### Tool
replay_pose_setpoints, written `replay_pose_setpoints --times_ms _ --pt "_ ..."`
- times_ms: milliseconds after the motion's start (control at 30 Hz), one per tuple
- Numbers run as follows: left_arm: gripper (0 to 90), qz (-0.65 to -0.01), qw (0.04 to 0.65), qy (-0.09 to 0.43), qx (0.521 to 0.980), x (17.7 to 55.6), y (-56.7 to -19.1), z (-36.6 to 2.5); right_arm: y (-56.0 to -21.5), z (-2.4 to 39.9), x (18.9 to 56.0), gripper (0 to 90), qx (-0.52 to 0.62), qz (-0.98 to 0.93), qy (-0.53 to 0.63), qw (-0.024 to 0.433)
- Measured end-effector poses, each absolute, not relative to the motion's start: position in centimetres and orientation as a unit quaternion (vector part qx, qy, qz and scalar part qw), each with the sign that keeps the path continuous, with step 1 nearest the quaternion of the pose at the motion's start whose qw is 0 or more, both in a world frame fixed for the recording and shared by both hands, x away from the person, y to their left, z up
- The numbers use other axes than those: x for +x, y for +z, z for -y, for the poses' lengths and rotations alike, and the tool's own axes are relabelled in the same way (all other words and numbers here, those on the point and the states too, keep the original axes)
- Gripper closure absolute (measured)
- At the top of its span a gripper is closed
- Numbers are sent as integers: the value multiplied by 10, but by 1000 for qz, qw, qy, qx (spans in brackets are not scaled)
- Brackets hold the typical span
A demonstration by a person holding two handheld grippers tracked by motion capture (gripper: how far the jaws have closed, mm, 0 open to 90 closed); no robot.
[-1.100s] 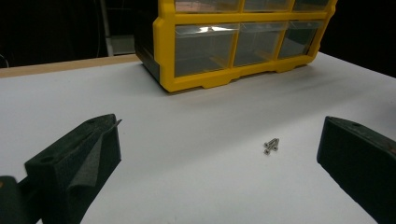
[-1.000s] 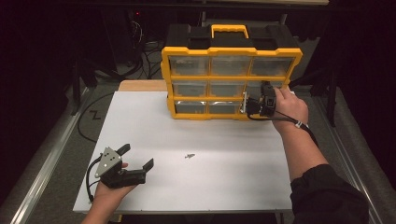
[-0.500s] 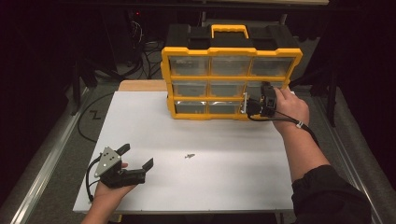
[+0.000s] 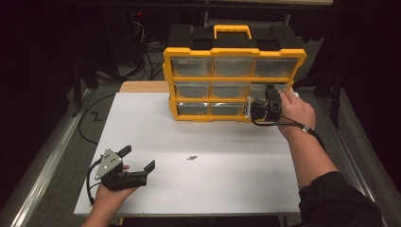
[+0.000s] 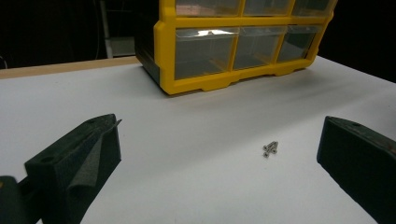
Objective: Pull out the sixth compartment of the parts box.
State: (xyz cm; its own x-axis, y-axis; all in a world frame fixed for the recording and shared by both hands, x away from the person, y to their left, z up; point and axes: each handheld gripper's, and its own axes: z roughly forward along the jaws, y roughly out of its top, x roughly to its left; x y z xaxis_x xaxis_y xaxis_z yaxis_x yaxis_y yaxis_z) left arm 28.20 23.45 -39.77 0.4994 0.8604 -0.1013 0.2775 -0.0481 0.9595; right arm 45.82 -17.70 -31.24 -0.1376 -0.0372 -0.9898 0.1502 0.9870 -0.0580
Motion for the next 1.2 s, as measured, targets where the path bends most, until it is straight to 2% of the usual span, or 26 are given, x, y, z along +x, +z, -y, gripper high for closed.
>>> replay_pose_setpoints --times_ms 1200 --pt "2 -414 545 267 679 282 -397 -231 -312 177 424 797 44 -754 -76 651"
